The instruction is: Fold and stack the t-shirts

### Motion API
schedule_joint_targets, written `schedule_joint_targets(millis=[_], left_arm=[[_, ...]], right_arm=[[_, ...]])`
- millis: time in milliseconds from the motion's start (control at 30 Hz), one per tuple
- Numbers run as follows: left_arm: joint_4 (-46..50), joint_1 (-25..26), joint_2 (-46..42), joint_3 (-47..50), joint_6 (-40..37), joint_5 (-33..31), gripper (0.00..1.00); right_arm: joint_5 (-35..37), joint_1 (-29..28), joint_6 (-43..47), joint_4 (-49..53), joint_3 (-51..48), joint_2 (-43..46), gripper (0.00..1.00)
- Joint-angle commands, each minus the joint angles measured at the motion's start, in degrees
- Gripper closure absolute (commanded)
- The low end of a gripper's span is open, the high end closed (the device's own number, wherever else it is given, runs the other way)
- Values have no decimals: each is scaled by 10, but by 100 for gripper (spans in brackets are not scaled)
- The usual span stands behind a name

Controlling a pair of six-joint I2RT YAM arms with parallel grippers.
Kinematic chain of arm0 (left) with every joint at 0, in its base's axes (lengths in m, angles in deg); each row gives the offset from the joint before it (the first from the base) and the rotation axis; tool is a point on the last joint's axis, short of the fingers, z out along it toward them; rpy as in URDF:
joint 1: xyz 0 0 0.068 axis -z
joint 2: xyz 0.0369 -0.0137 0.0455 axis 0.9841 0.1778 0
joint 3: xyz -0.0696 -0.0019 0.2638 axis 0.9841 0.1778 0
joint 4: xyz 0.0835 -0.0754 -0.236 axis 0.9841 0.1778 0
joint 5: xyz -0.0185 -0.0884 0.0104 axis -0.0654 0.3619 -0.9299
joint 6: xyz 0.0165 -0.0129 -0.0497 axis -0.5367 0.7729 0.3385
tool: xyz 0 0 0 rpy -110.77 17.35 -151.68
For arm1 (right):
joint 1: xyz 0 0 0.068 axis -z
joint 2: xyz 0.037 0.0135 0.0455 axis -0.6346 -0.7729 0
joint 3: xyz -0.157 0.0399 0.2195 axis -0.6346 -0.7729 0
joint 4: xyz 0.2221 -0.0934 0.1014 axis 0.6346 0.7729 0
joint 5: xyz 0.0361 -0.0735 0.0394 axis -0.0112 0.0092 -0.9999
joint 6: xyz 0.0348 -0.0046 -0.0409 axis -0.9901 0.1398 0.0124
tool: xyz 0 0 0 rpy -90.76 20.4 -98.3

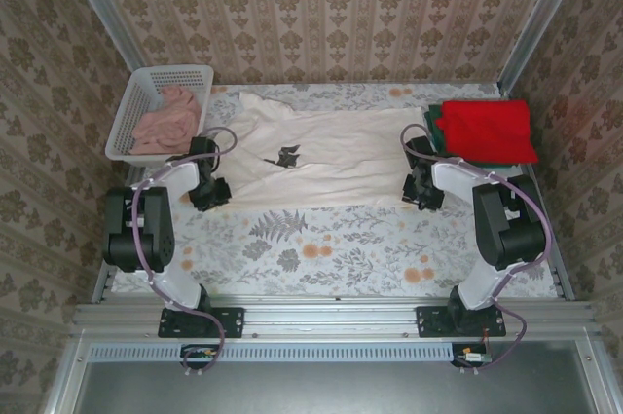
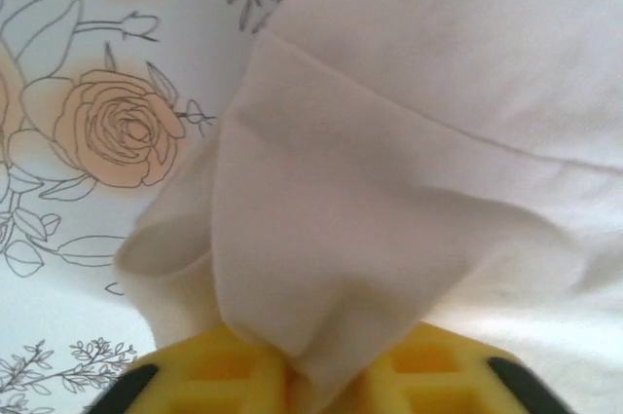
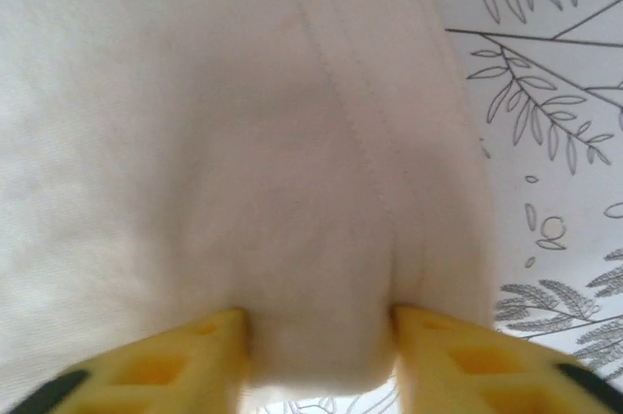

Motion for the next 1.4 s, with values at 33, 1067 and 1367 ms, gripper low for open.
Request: schedule_joint_targets(millis=[33,1067,1367], left_arm=[[-1,-18,-14,-8,-9,5,100],[50,-12,-151,40,8,-65,40],[48,2,-94,24,-13,-88,39]], right_arm=[[-6,15,3,9,-15,7,72],[-27,38,34,2,-31,85,53],[5,38,42,14,-8,23,55]])
